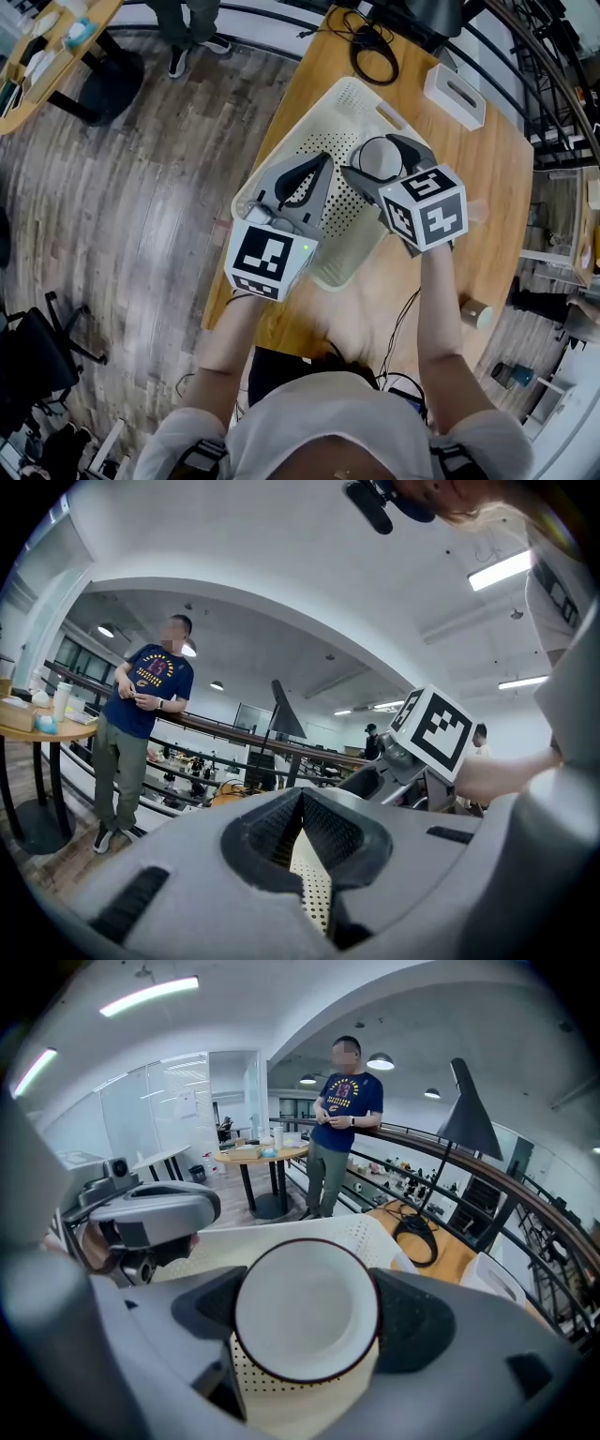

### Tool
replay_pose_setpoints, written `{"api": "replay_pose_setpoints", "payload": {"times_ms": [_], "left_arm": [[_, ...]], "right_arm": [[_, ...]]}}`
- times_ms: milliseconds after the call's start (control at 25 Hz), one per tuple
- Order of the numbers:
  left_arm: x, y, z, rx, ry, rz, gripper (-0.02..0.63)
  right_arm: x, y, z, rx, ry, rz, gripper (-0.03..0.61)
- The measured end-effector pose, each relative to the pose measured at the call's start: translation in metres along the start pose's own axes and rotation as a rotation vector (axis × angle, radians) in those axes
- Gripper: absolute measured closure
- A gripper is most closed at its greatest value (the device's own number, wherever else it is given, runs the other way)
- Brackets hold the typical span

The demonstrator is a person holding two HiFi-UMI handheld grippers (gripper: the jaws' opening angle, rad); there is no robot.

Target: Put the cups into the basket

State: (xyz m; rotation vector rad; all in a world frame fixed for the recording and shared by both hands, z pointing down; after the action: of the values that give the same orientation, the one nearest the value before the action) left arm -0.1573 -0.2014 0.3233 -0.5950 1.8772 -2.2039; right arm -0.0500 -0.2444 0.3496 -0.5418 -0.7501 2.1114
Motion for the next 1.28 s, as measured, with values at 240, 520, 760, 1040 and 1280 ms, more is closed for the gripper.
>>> {"api": "replay_pose_setpoints", "payload": {"times_ms": [240, 520, 760, 1040, 1280], "left_arm": [[0.003, -0.012, 0.012, 0.028, -0.007, -0.009, 0.607], [0.000, -0.005, 0.026, -0.008, -0.037, 0.009, 0.607], [0.003, -0.010, 0.029, -0.006, -0.023, -0.007, 0.607], [0.007, -0.013, 0.037, -0.010, -0.020, -0.007, 0.607], [0.017, -0.014, 0.040, -0.001, 0.005, -0.035, 0.607]], "right_arm": [[-0.019, -0.002, 0.034, 0.036, 0.025, 0.018, 0.181], [-0.040, -0.010, 0.072, 0.070, 0.041, 0.040, 0.181], [-0.059, -0.011, 0.102, 0.102, 0.052, 0.046, 0.181], [-0.066, -0.015, 0.121, 0.121, 0.059, 0.056, 0.181], [-0.074, -0.019, 0.131, 0.121, 0.060, 0.058, 0.181]]}}
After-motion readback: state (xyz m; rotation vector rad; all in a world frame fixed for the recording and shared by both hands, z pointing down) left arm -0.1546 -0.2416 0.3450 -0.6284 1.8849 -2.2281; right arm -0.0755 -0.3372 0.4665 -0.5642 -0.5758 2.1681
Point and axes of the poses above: the fingertips, and each gripper's own axes: z forward along the fingers, x to its left, y out of its top, the point moved 4 cm from there along -z, backward along the fingers, and after that the axes turned 12 degrees about y, right-handed, at the moved point
